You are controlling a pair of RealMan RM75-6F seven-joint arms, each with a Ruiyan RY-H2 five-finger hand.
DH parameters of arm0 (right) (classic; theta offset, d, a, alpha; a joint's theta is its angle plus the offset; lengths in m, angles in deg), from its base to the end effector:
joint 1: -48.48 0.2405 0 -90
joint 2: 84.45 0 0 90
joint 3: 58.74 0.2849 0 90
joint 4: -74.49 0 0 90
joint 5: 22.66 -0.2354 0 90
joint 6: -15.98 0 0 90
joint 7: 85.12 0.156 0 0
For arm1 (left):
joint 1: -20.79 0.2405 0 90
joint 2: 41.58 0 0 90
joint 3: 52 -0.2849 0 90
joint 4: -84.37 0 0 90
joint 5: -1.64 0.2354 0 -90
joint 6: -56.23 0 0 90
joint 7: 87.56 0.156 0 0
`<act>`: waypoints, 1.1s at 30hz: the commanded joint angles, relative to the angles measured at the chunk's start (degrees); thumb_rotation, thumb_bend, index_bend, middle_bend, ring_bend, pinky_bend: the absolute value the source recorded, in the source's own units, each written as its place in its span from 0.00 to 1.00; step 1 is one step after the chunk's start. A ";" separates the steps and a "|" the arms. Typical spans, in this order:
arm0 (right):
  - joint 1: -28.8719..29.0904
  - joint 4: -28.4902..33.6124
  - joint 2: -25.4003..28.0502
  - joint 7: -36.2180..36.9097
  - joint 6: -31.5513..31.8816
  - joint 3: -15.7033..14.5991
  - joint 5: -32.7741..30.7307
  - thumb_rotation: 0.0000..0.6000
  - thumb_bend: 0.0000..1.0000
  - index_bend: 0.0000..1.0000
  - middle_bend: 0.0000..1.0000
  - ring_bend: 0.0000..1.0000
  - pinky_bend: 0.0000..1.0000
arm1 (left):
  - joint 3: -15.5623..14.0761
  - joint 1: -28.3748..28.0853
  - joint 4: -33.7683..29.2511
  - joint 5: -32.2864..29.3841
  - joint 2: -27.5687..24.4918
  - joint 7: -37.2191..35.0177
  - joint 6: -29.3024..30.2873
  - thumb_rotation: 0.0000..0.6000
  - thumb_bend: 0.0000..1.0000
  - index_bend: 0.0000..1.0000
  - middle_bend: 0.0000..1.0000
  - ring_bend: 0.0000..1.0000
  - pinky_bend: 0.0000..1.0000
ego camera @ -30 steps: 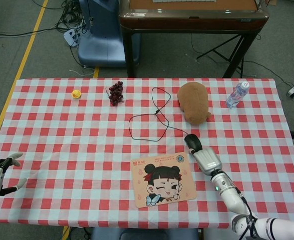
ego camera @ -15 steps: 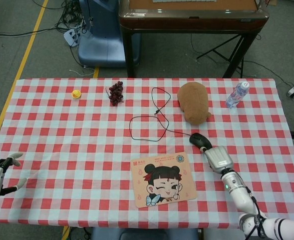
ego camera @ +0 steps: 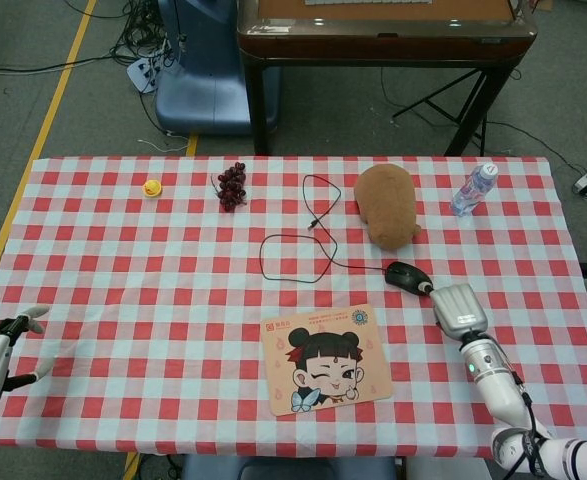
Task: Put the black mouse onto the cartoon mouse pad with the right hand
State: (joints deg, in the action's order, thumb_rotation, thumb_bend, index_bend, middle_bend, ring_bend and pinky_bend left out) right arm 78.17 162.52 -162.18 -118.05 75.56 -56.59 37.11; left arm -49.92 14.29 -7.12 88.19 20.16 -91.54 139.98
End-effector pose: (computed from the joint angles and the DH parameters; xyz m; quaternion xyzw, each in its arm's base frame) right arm -0.3019 -0.3193 0.0175 0.7444 -0.3523 0.1918 0.5339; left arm -0.3493 0.2047 0.1594 -0.6051 -0.3912 -0.3925 0.5716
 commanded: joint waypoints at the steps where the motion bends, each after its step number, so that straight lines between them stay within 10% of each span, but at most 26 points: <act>1: -1.85 1.43 0.96 3.24 3.72 0.32 3.08 1.00 0.58 0.25 1.00 1.00 1.00 | -0.03 0.00 -0.06 0.11 -0.05 -0.05 0.05 1.00 0.22 0.29 0.44 0.38 0.55; 5: -3.31 0.82 -0.66 5.11 7.91 2.17 3.51 1.00 0.25 0.25 1.00 1.00 1.00 | -0.14 0.05 -0.19 0.56 -0.17 -0.28 0.33 1.00 0.22 0.29 0.44 0.38 0.55; 12: -2.82 0.48 -3.97 4.46 7.72 5.79 -2.36 1.00 0.02 0.25 1.00 1.00 1.00 | -0.16 0.04 -0.14 0.75 -0.44 -1.15 0.41 1.00 0.22 0.29 0.44 0.38 0.55; 28: -1.49 1.83 -5.58 3.55 5.49 8.50 -9.40 1.00 0.00 0.20 1.00 0.98 1.00 | -0.41 -0.02 0.00 1.26 -0.71 -2.07 0.38 1.00 0.22 0.29 0.44 0.38 0.55; 33: -1.52 3.92 -4.06 3.71 5.01 8.33 -9.97 1.00 0.00 0.19 0.84 0.87 1.00 | -0.51 -0.09 0.01 1.38 -0.61 -1.77 0.26 1.00 0.22 0.29 0.44 0.38 0.55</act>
State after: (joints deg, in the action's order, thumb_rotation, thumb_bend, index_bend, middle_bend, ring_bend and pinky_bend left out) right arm 76.67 166.18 -166.50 -114.40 80.68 -48.21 27.31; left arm -50.44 14.21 -7.11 89.56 19.55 -93.31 140.24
